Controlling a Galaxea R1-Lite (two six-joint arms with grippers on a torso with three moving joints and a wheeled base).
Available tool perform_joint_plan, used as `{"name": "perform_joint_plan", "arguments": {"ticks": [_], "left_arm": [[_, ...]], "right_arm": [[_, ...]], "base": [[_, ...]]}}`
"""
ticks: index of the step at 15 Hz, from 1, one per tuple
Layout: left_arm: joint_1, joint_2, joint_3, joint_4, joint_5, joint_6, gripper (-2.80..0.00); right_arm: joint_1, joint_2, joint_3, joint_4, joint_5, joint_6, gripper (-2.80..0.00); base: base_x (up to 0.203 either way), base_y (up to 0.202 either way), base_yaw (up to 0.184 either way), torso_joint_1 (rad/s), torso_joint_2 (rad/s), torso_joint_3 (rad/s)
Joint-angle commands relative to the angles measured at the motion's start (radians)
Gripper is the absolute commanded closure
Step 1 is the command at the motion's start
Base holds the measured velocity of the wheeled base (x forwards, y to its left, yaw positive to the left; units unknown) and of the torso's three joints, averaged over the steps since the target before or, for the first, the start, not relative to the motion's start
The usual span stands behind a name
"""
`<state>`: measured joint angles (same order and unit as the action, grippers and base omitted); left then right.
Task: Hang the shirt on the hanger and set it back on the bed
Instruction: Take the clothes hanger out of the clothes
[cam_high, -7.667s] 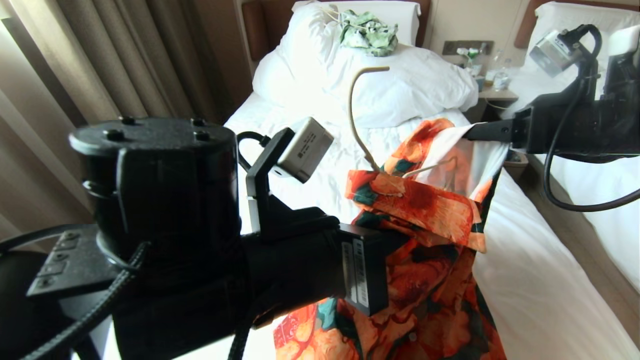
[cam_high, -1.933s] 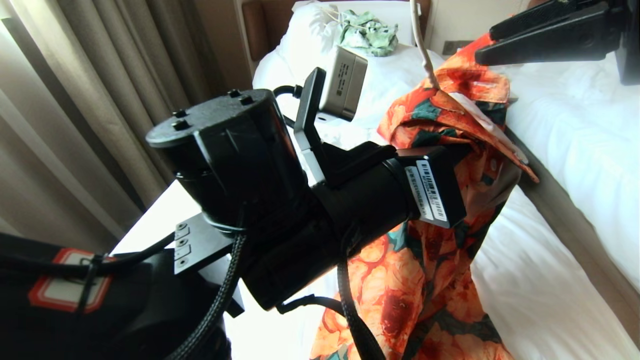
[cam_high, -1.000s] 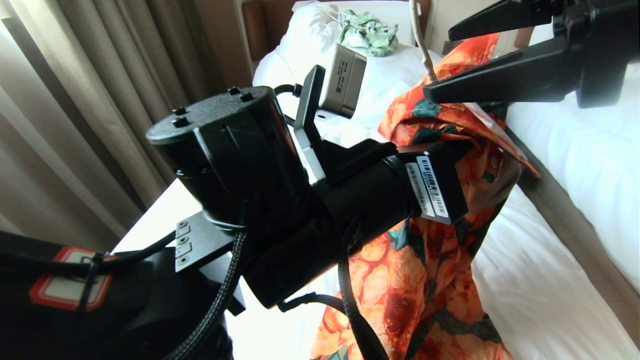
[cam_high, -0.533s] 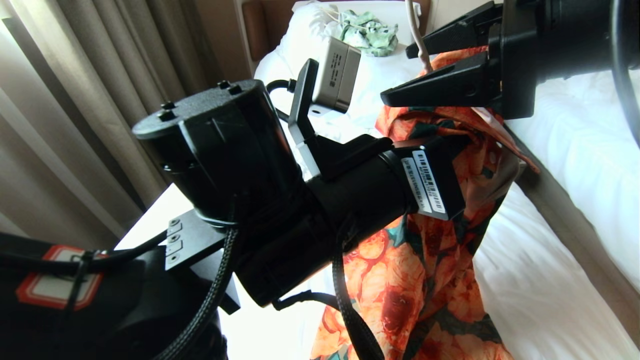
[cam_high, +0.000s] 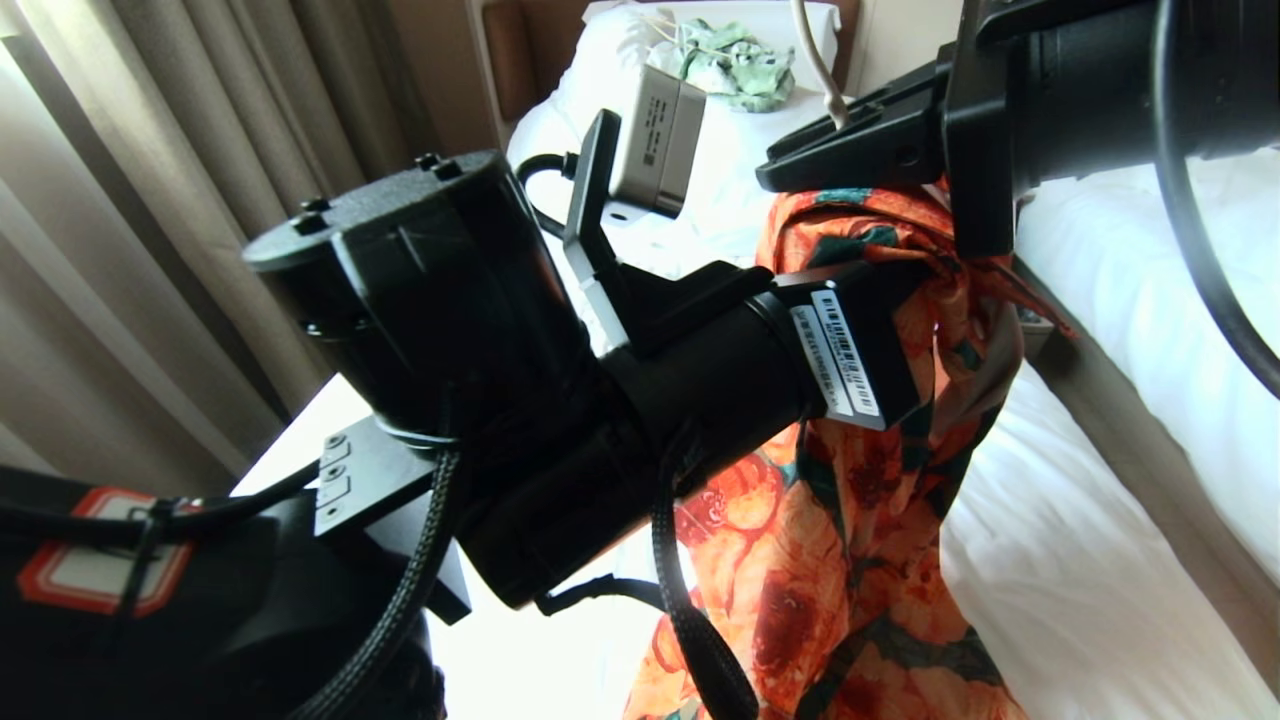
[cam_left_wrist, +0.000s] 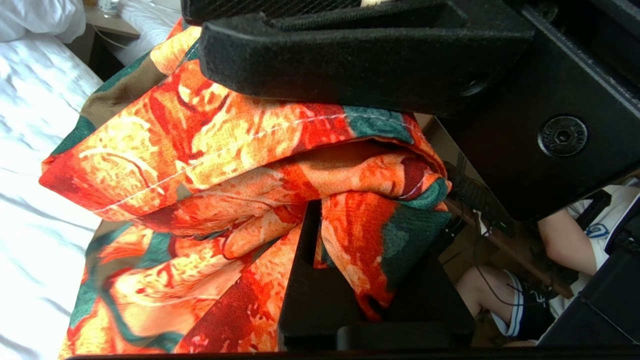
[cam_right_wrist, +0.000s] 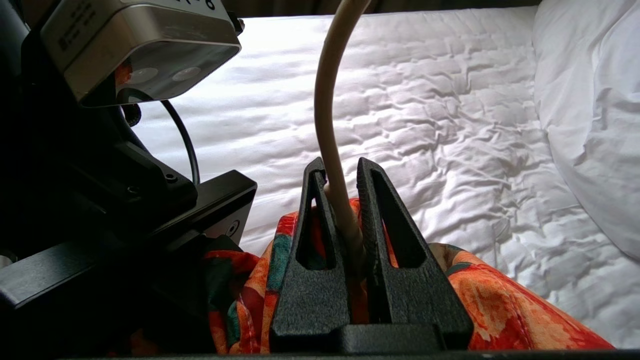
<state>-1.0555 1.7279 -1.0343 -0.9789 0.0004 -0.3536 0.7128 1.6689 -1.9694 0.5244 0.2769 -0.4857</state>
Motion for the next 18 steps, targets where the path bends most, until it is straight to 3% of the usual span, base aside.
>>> {"name": "perform_joint_plan", "arguments": {"ticks": [1,11,12,18], "left_arm": [[0.013,0.005,0.003,-0.004,-0.002,-0.002,0.0],[0.034,0.002,0.043,-0.07,-0.002,0.007,0.0],[0.034,0.002,0.046,-0.071,-0.002,0.007,-2.8],[0.055,-0.028,0.09,-0.155,-0.016,0.005,-2.8]], "right_arm": [[0.001,0.002,0.001,0.008,-0.006,-0.001,0.0],[0.004,-0.003,0.006,0.006,-0.013,-0.001,0.0],[0.004,-0.003,0.006,0.006,-0.013,-0.001,0.0],[0.004,0.003,0.001,0.0,-0.051,-0.002,0.0]], "base": [[0.0,0.0,0.0,0.0,0.0,0.0],[0.0,0.0,0.0,0.0,0.0,0.0],[0.0,0.0,0.0,0.0,0.0,0.0],[0.0,0.0,0.0,0.0,0.0,0.0]]}}
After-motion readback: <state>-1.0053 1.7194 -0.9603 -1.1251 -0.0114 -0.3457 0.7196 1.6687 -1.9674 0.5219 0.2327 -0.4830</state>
